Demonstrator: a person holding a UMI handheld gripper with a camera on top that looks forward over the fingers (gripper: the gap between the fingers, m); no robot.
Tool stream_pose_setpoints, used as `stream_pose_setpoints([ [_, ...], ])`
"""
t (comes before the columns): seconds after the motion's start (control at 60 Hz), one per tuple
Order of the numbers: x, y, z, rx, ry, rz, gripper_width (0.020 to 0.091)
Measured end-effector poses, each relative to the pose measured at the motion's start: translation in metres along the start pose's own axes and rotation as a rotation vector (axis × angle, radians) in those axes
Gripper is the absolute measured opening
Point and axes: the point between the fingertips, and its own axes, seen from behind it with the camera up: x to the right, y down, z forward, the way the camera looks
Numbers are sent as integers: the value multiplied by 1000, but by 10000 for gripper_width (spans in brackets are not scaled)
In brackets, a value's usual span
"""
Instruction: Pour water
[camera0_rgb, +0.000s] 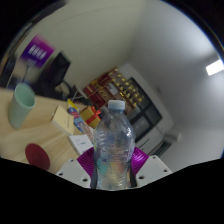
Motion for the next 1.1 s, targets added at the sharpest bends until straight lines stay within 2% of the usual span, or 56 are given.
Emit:
stream_pose_setpoints([
  [0.1, -32, -44, 4, 50, 35, -416, 451],
  [0.133, -24, -55, -9, 72, 43, -551, 454],
  [0.15, -35, -59, 9, 91, 37, -603, 455],
  [0.267, -64, -96, -4, 190, 64, -960, 456],
  [0.4, -84, -120, -7, 263, 124, -1238, 457],
  [0.517, -94, -129, 0, 302, 97, -1366, 460],
  [0.917, -87, -140, -2, 338, 116, -1377, 454],
  [0.983, -76, -140, -2, 333, 110, -1235, 459],
  [1.1, -48, -134, -5, 302, 80, -742, 455],
])
